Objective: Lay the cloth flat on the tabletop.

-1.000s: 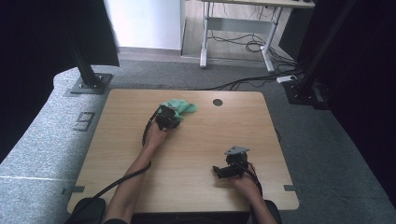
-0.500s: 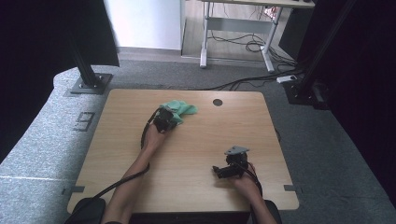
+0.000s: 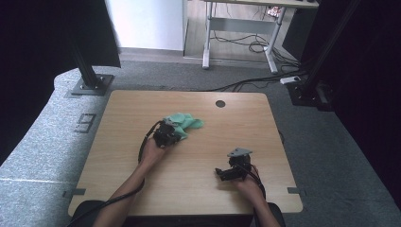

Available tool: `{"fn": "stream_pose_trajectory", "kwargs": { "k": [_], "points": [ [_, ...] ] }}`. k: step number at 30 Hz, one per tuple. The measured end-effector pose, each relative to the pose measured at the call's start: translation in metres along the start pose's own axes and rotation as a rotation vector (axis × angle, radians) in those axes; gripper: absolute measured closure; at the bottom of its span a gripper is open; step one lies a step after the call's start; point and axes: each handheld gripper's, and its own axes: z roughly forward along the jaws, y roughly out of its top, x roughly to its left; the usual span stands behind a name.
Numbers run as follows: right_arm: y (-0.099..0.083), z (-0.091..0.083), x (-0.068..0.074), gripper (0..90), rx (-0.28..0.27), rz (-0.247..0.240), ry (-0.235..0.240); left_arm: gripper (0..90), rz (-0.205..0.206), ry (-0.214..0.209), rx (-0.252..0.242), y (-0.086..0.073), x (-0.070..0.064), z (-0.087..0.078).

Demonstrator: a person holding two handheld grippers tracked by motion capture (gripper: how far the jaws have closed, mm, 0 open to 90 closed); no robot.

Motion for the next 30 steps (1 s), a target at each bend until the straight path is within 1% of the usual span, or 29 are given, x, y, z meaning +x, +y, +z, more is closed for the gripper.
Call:
{"fn": "stream_pose_trajectory", "kwargs": {
  "k": [1,4,7,13,16,18,21,23,26,30],
  "points": [
    [0.000,0.000,0.000,0.0,0.000,0.000,0.000,87.6,0.002,-0.011,-0.006,-0.004,-0.006,-0.003],
    [0.000,0.000,0.000,0.0,0.000,0.000,0.000,87.5,0.005,-0.031,-0.008,-0.014,-0.015,-0.011],
    [0.000,0.000,0.000,0.0,0.000,-0.001,0.000,87.4,-0.001,-0.049,-0.016,-0.024,-0.024,-0.019],
    [0.000,0.000,0.000,0.0,0.000,-0.001,0.000,87.2,-0.020,-0.086,-0.025,-0.052,-0.038,-0.037],
    [0.000,0.000,0.000,0.0,0.000,-0.001,0.000,87.2,-0.015,-0.083,-0.019,-0.065,-0.043,-0.045],
    [0.000,0.000,0.000,0.0,0.000,-0.001,0.000,86.9,-0.018,-0.087,-0.020,-0.071,-0.044,-0.047],
    [0.000,0.000,0.000,0.0,0.000,-0.001,0.000,86.0,-0.019,-0.091,-0.026,-0.073,-0.043,-0.050],
    [0.000,0.000,0.000,0.0,0.000,-0.002,-0.001,82.2,-0.013,-0.095,-0.031,-0.071,-0.045,-0.053],
    [0.000,0.000,0.000,0.0,0.000,-0.001,-0.001,72.8,-0.005,-0.097,-0.053,-0.065,-0.049,-0.058],
    [0.000,0.000,0.000,0.0,0.000,-0.001,0.000,69.7,0.018,-0.086,-0.072,-0.054,-0.053,-0.066]
  ]
}}
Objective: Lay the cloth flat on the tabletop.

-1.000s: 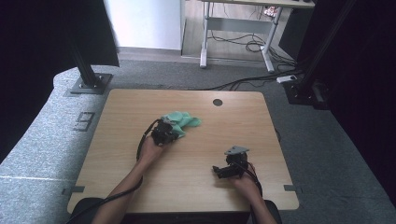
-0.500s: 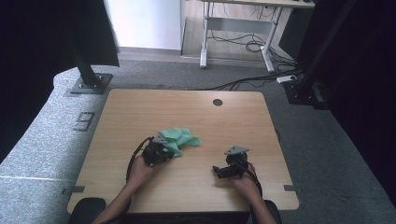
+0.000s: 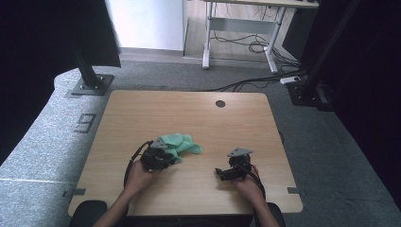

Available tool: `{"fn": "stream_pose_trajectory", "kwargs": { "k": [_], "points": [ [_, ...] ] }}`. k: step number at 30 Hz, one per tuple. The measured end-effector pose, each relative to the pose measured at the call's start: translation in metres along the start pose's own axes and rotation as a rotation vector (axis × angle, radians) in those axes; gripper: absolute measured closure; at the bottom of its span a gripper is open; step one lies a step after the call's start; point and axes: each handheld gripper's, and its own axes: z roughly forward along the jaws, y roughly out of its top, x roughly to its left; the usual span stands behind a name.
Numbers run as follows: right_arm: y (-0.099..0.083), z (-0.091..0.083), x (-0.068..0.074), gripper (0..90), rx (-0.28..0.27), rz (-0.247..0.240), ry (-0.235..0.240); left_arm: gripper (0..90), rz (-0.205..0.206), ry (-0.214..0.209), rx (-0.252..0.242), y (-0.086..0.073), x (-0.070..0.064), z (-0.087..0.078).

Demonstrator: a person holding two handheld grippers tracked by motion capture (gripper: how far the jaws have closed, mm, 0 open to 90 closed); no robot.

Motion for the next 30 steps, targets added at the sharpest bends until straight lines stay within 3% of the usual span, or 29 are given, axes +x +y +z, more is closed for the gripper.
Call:
{"fn": "stream_pose_trajectory", "kwargs": {
  "k": [6,13,16,20,25,30],
  "points": [
    [0.000,0.000,0.000,0.0,0.000,0.000,0.000,63.2,0.021,0.037,-0.020,0.019,0.001,-0.003],
    [0.000,0.000,0.000,0.0,0.000,0.000,0.000,60.3,0.015,0.079,0.069,0.010,0.012,0.025],
    [0.000,0.000,0.000,0.0,0.000,0.000,0.000,64.4,0.019,0.093,0.064,0.004,0.013,0.032],
    [0.000,0.000,0.000,0.0,-0.001,-0.001,0.001,73.8,0.061,0.135,0.065,0.001,0.009,0.033],
    [0.003,0.000,0.001,0.0,0.028,-0.028,0.026,81.7,0.035,0.120,0.032,-0.003,0.012,0.033],
    [0.012,-0.001,0.002,18.2,0.031,-0.044,0.061,85.0,0.011,0.088,0.011,-0.005,0.016,0.031]
  ]
}}
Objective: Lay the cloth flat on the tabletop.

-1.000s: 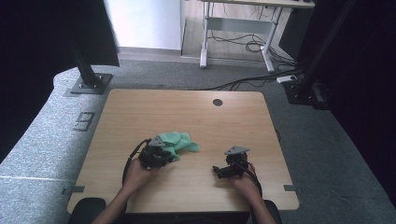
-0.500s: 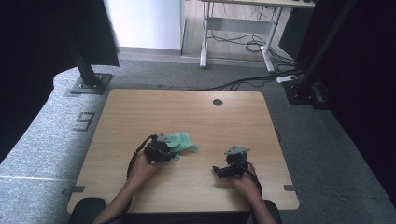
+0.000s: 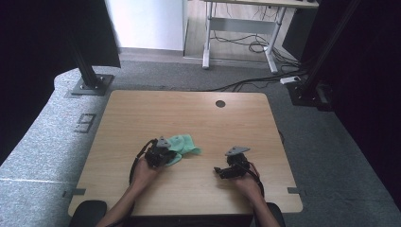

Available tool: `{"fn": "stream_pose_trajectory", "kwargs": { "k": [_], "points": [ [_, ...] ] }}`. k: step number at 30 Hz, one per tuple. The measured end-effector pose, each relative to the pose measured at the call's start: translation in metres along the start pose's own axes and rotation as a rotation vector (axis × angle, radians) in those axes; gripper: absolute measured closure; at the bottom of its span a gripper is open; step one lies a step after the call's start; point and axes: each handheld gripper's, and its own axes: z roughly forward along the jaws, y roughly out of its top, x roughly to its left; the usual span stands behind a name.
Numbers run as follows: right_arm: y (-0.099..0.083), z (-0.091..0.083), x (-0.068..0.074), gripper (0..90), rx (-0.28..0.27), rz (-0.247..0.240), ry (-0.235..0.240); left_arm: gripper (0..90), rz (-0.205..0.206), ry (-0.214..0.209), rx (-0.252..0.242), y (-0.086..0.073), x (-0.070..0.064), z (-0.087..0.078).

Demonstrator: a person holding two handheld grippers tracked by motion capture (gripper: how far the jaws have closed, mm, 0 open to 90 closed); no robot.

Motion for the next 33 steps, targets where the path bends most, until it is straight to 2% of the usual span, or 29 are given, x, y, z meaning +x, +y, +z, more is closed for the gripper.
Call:
{"fn": "stream_pose_trajectory", "kwargs": {
  "k": [6,9,15,19,22,24,26,33],
  "points": [
    [0.020,0.003,0.002,30.2,-0.038,-0.013,0.056,85.3,-0.002,-0.036,-0.002,0.002,-0.001,-0.001],
    [0.031,0.008,0.002,34.9,-0.057,-0.010,0.101,85.3,-0.001,-0.048,-0.004,0.003,-0.001,-0.001],
    [0.053,0.027,0.000,40.4,-0.063,-0.018,0.147,85.3,-0.009,-0.065,-0.011,0.004,0.000,-0.003],
    [0.066,0.044,0.002,46.0,-0.061,-0.037,0.161,85.3,-0.009,-0.073,-0.016,0.004,0.001,-0.004],
    [0.072,0.056,0.004,59.5,-0.048,-0.050,0.176,85.4,-0.014,-0.078,-0.024,0.003,0.002,-0.005],
    [0.074,0.060,0.005,75.0,-0.033,-0.050,0.172,85.5,-0.015,-0.079,-0.029,0.003,0.003,-0.007],
    [0.075,0.061,0.005,84.9,-0.029,-0.038,0.181,85.6,-0.018,-0.077,-0.041,0.003,0.004,-0.009],
    [0.077,0.043,0.000,86.5,-0.053,-0.022,0.174,85.8,-0.043,-0.066,-0.089,0.003,0.013,-0.022]
  ]
}}
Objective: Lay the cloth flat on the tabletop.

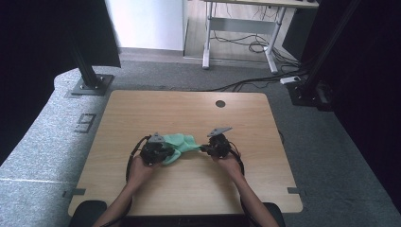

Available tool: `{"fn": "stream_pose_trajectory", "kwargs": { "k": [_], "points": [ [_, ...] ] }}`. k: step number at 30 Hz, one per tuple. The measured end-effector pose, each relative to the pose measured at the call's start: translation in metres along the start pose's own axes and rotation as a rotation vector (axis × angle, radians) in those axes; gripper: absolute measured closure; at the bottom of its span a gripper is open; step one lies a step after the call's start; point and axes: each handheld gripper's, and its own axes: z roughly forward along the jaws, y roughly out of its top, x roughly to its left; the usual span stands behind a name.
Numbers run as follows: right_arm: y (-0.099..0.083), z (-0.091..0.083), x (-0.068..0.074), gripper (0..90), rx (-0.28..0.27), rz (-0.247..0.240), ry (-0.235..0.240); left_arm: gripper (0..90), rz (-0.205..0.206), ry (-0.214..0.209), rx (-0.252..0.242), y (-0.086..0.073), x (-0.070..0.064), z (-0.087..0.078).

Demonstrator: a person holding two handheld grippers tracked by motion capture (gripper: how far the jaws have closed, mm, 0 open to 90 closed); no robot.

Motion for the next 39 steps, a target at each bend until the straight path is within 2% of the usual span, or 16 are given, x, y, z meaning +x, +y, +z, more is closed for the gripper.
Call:
{"fn": "stream_pose_trajectory", "kwargs": {
  "k": [8,18,23,30,32,33,34,36,39],
  "points": [
    [0.000,-0.020,-0.004,86.5,0.001,-0.018,-0.042,85.7,-0.044,0.040,-0.070,0.000,0.016,-0.022],
    [-0.007,-0.044,-0.018,86.5,-0.015,0.011,-0.083,85.7,-0.113,0.097,-0.154,-0.005,0.042,-0.048],
    [-0.009,-0.054,-0.025,86.4,-0.026,0.023,-0.098,85.6,-0.129,0.109,-0.157,-0.007,0.049,-0.052],
    [-0.002,-0.065,-0.030,86.1,-0.046,0.023,-0.114,83.8,-0.125,0.121,-0.134,-0.009,0.052,-0.049],
    [0.003,-0.065,-0.031,82.2,-0.053,0.024,-0.127,75.8,-0.120,0.144,-0.106,-0.010,0.053,-0.047],
    [0.006,-0.065,-0.033,75.1,-0.050,0.025,-0.134,67.5,-0.123,0.152,-0.089,-0.010,0.054,-0.046],
    [0.008,-0.063,-0.034,67.9,-0.044,0.027,-0.147,60.7,-0.125,0.169,-0.089,-0.011,0.055,-0.047],
    [0.011,-0.061,-0.039,62.5,-0.030,0.035,-0.162,51.5,-0.142,0.169,-0.102,-0.011,0.058,-0.049],
    [0.010,-0.061,-0.044,52.4,-0.031,0.056,-0.177,39.4,-0.138,0.185,-0.111,-0.010,0.059,-0.054]
  ]
}}
